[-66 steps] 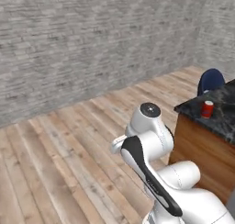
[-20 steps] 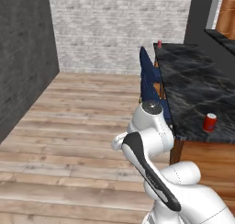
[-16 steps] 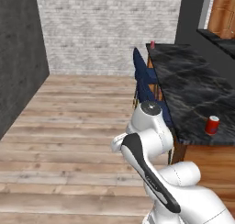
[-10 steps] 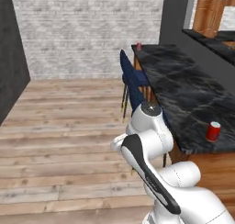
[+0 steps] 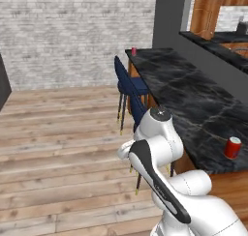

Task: Four empty soda cans are scattered around the kitchen. Gather all the cans and cluster them next to the stove for recycling.

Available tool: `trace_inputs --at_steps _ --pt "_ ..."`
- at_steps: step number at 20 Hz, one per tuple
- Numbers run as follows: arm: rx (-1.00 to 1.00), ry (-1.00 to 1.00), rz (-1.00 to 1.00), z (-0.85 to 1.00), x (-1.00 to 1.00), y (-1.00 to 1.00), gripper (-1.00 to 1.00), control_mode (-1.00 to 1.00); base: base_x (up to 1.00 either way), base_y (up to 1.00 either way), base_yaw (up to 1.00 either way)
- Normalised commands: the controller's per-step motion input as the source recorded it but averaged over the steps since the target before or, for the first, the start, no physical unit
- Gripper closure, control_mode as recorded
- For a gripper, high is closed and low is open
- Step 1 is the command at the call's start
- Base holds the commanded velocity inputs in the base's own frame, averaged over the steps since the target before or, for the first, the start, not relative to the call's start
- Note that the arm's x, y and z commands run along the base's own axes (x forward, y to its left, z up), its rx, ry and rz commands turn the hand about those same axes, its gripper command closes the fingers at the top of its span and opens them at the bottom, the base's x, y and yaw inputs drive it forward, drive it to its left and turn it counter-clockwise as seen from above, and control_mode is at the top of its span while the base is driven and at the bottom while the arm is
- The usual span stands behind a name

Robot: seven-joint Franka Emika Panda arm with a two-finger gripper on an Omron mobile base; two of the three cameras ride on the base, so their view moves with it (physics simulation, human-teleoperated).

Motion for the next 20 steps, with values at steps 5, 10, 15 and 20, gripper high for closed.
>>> trace_inputs --at_steps 5,10,15,20 --pt "0.00 0.00 0.00 0.00 0.00 0.00 -1.00 1.00 0.60 0.39 -0.15" --pt "0.00 0.00 0.00 0.00 0.00 0.00 -1.00 1.00 0.57 0.46 -0.06" --pt "0.00 0.00 0.00 0.00 0.00 0.00 -1.00 1.00 0.35 0.66 0.00" --pt "0.00 0.00 0.00 0.00 0.00 0.00 -1.00 1.00 0.12 0.72 0.00"
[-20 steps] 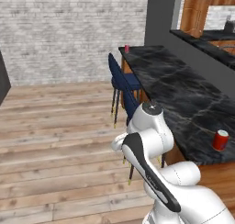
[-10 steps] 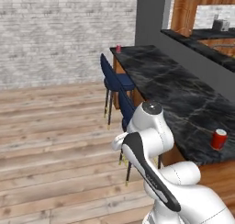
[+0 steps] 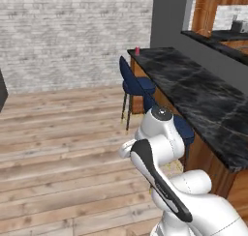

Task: Four empty soda cans are scattered around the kitchen. Gather all the cans and cluster them next to the stove for recycling.

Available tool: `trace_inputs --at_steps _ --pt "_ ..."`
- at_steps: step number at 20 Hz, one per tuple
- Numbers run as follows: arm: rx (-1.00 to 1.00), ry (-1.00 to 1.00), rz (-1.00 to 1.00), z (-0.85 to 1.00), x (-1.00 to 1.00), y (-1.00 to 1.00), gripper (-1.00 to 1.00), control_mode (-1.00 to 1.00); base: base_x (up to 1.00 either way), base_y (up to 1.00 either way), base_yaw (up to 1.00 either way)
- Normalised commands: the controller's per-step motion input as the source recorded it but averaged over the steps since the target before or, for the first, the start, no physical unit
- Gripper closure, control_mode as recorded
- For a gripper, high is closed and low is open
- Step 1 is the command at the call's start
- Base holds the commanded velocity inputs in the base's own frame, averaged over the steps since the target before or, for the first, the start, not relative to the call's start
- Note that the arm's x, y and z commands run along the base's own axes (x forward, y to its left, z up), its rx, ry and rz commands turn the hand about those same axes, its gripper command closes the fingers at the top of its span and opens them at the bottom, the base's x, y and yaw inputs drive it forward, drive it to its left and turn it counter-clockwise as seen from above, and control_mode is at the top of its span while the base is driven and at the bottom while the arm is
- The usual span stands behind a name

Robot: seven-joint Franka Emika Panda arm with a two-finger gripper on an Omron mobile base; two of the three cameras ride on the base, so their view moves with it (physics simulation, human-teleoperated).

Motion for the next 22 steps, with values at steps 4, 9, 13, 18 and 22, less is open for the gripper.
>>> trace_inputs --at_steps 4,9,13,18,22 --pt "0.00 0.00 0.00 0.00 0.00 0.00 -1.00 1.00 0.16 0.71 0.00" --pt "0.00 0.00 0.00 0.00 0.00 0.00 -1.00 1.00 0.40 0.57 -0.01" --pt "0.00 0.00 0.00 0.00 0.00 0.00 -1.00 1.00 0.64 0.32 -0.08" --pt "0.00 0.00 0.00 0.00 0.00 0.00 -1.00 1.00 0.69 0.25 -0.09" --pt "0.00 0.00 0.00 0.00 0.00 0.00 -1.00 1.00 0.69 0.25 -0.09"
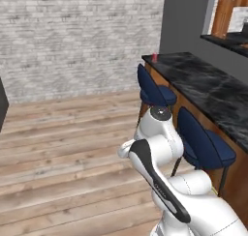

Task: Four empty soda cans are scattered around the kitchen. Gather all the cans and cluster them next to the stove for recycling.

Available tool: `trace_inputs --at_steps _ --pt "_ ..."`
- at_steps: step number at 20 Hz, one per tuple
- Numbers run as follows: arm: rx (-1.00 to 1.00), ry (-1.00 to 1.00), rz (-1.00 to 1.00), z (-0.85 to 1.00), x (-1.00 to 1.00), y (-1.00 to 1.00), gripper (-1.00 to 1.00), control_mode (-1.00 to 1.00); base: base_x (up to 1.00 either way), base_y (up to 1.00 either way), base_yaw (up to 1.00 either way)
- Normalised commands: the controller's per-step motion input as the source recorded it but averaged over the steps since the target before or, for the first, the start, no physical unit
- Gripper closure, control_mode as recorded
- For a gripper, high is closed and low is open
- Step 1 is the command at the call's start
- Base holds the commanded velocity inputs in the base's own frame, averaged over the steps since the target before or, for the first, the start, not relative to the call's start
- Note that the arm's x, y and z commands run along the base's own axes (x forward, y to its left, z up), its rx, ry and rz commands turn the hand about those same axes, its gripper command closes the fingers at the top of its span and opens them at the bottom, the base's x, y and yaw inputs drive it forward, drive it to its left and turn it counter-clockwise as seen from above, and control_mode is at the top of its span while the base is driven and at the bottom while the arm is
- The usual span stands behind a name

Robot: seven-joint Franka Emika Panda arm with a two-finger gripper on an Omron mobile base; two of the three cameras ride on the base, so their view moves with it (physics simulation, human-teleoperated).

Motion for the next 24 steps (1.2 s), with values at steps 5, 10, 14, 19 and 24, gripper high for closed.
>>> trace_inputs --at_steps 5,10,14,19,24 --pt "0.00 0.00 0.00 0.00 0.00 0.00 -1.00 1.00 0.69 0.26 -0.06" --pt "0.00 0.00 0.00 0.00 0.00 0.00 -1.00 1.00 0.68 0.29 -0.04" --pt "0.00 0.00 0.00 0.00 0.00 0.00 -1.00 1.00 0.68 0.28 -0.04" --pt "0.00 0.00 0.00 0.00 0.00 0.00 -1.00 1.00 0.68 0.30 -0.01" --pt "0.00 0.00 0.00 0.00 0.00 0.00 -1.00 1.00 0.67 0.33 0.00"
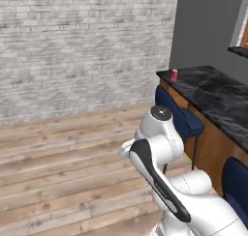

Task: Four empty soda cans are scattered around the kitchen. Gather all the cans and cluster them next to the stove for recycling.

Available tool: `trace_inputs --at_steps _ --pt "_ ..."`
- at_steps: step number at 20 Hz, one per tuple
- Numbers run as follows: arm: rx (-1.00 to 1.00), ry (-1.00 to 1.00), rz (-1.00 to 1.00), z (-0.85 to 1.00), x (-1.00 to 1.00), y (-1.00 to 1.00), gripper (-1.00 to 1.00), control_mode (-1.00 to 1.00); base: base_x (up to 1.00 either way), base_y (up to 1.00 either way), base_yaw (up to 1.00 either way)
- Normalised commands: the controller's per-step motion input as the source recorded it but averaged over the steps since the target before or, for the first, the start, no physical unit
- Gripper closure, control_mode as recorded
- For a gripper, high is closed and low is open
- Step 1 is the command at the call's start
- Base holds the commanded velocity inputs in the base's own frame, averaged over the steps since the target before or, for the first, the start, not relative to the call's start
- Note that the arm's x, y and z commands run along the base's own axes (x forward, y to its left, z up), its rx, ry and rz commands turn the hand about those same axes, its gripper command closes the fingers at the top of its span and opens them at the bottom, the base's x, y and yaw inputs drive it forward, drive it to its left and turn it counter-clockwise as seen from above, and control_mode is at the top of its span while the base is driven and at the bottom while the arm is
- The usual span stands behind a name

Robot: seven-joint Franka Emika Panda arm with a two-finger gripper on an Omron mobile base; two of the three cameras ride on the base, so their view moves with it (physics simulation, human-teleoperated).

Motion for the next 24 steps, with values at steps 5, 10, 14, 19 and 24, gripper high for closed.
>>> trace_inputs --at_steps 5,10,14,19,24 --pt "0.00 0.00 0.00 0.00 0.00 0.00 -1.00 1.00 0.67 0.34 0.00" --pt "0.00 0.00 0.00 0.00 0.00 0.00 -1.00 1.00 0.66 0.33 0.00" --pt "0.00 0.00 0.00 0.00 0.00 0.00 -1.00 1.00 0.66 0.32 0.00" --pt "0.00 0.00 0.00 0.00 0.00 0.00 -1.00 1.00 0.66 0.32 0.00" --pt "0.00 0.00 0.00 0.00 0.00 0.00 -1.00 1.00 0.66 0.32 0.00"
